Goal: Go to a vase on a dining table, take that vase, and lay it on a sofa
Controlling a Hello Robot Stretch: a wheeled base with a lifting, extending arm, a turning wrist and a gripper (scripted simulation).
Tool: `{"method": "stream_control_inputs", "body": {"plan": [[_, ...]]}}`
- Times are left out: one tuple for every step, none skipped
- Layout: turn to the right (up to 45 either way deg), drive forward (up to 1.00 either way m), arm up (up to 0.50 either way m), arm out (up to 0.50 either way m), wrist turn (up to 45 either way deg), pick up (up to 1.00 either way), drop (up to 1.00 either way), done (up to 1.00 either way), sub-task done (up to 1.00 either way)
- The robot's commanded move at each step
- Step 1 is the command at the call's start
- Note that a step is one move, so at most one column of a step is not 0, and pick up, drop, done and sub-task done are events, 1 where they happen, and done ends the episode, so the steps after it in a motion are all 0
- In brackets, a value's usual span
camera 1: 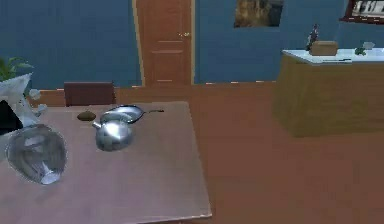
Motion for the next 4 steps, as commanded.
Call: {"method": "stream_control_inputs", "body": {"plan": [[-45.0,0.0,0.0,0.0,0.0,0.0,0.0,0.0,0.0],[-45.0,0.0,0.0,0.0,0.0,0.0,0.0,0.0,0.0],[-36.0,0.0,0.0,0.0,0.0,0.0,0.0,0.0,0.0],[0.0,0.0,0.5,0.0,0.0,0.0,0.0,0.0,0.0]]}}
